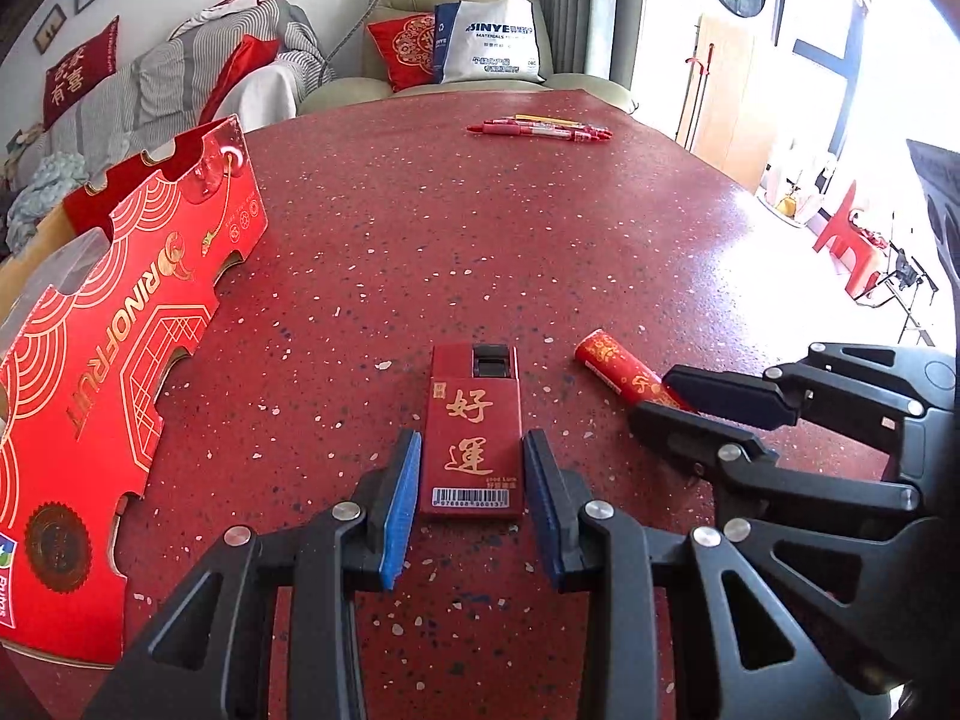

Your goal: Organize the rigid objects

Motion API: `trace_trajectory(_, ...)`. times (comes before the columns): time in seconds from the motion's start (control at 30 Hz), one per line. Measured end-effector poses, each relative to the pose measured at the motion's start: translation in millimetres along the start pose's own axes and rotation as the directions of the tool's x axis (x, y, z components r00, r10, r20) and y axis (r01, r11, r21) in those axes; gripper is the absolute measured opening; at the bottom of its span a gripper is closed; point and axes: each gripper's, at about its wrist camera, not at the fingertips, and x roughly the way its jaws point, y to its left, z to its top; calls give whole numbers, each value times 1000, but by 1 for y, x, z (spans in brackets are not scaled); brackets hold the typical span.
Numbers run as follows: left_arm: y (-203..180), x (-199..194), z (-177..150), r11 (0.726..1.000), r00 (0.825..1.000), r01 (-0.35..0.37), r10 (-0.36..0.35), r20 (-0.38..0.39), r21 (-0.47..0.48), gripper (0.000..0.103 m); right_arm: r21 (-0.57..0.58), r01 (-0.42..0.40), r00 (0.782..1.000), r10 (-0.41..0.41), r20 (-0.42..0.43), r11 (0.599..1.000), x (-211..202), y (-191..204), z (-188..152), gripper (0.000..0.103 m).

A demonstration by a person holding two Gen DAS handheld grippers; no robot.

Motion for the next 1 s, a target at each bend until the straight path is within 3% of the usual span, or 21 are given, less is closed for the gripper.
trace_trajectory(0.13,8,-4,-4,999,1000,9,-9,7,-32,37,78,-11,1000,10,11,997,-4,-4,-1,20)
trace_trajectory(0.47,20,-45,-9,1000,995,-15,17,101,-28,37,163,-104,984,78,157,981,-45,-7,13,20)
trace_trajectory(0.7,52,-97,9,993,978,-20,44,204,-120,37,136,-169,965,135,225,976,-69,15,36,20)
trace_trajectory(0.83,84,-134,15,981,958,-47,97,269,-187,37,91,-211,947,181,264,973,-82,37,57,20)
trace_trajectory(1.0,142,-155,11,950,944,-104,187,270,-295,37,17,-264,927,249,280,964,-85,76,85,20)
